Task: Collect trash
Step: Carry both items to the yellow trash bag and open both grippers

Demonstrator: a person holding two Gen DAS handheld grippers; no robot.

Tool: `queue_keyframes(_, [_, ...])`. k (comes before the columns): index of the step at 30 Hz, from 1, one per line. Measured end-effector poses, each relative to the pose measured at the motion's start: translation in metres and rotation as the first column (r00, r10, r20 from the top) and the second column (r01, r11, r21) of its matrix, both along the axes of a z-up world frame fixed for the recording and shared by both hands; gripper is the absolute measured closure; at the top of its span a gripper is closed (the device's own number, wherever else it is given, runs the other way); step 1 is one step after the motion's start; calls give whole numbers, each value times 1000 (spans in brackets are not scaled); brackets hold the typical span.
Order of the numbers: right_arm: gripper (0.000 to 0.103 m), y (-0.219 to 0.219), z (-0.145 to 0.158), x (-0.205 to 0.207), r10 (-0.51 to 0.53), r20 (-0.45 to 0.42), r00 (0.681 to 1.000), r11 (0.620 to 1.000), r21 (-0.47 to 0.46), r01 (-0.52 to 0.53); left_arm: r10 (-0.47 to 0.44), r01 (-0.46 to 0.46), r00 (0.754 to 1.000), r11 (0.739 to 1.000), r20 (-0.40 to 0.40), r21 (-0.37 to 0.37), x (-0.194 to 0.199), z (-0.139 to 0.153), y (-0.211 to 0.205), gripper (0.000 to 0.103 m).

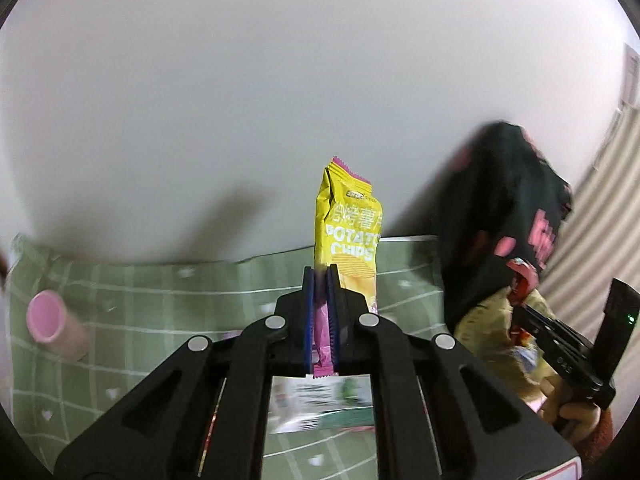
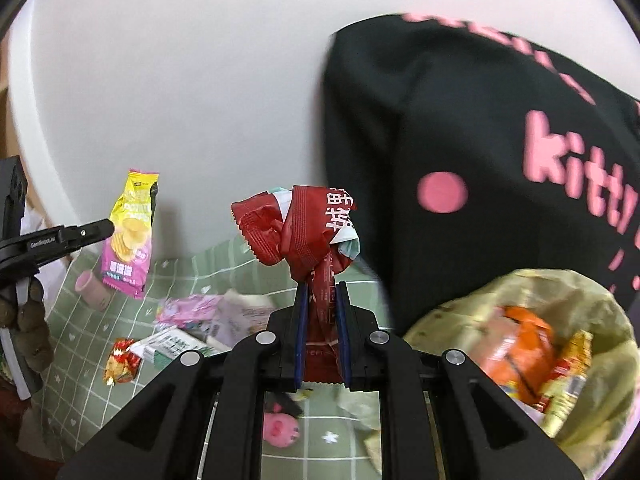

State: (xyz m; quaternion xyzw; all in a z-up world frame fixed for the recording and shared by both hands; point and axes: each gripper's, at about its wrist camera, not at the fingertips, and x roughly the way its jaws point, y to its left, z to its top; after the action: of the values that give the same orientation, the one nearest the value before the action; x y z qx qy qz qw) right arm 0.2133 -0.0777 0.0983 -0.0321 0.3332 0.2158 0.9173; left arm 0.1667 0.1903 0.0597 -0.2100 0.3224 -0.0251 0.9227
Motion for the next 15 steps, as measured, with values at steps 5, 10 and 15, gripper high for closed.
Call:
queue_keyframes(5, [89,-41,17,-8,-96,42,994,995,16,96,-146,144,988,989,56,26,17,26,-49,97])
queue_keyframes(10, [89,-80,30,-13,-184,66,981,983,22,182,-277,277,957,961,82,13,36,44,-103,97])
queue_keyframes(15, [89,-120,45,-15,-253,93,963,968,26,251,-374,372,923,928,88,41,48,54,-149,97])
